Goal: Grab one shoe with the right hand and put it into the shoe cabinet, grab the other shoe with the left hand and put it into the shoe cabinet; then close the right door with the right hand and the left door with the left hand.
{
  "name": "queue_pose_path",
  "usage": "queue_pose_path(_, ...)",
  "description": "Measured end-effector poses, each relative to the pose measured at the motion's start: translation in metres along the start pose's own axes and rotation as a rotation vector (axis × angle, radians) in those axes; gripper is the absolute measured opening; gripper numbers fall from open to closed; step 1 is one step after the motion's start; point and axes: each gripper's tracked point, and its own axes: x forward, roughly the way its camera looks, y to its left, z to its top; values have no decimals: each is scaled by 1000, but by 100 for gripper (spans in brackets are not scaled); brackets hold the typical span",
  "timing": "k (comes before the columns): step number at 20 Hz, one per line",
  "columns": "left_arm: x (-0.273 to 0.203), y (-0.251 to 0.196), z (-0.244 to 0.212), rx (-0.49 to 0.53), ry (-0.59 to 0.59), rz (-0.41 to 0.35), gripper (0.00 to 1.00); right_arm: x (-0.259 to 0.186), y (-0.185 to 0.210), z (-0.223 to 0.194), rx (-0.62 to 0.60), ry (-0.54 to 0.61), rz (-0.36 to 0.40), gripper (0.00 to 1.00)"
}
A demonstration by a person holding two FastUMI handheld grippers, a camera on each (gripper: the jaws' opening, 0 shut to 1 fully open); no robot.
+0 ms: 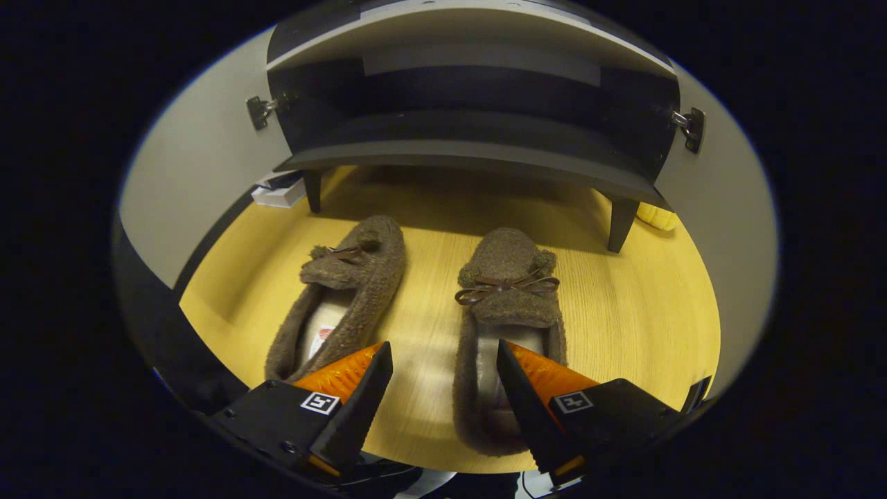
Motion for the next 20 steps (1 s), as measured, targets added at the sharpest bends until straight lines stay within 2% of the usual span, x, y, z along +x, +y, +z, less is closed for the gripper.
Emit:
queue_pose_path(1,0,-1,-2,-10,5,-1,95,9,-2,2,-8,2,-17,96)
queue_pose_path(2,0,-2,-4,-29,10,-4,95,15,-6,6,-21,-1,-42,93)
queue_pose_path(6,1,-3,-14,-83,33,-11,95,36,-14,11,-104,30,-126,94)
queue_pose_path(8,2,0,-18,-84,41,-2,95,37,-16,13,-150,43,-150,89)
queue_pose_path(9,2,1,-20,-74,42,3,95,33,-23,8,-151,52,-191,88)
queue_pose_path(10,2,3,-20,-54,39,9,100,35,-34,12,-149,45,-237,72)
queue_pose_path(11,2,5,-20,-35,35,14,95,38,-32,12,-124,45,-233,55)
queue_pose_path(12,3,6,-19,-22,29,17,95,36,-32,12,-122,53,-229,39)
queue_pose_path(14,3,8,-17,-13,16,16,95,37,-31,13,-152,67,-220,39)
queue_pose_path(15,3,8,-17,-12,12,12,89,27,-28,14,-175,82,-214,27)
queue_pose_path(16,3,9,-17,-10,11,10,94,33,-24,16,-185,75,-187,27)
queue_pose_path(18,3,8,-18,-6,8,0,94,32,-27,13,-180,95,-150,6)
queue_pose_path(20,1,8,-20,-6,6,-16,95,23,-29,16,-147,99,-119,2)
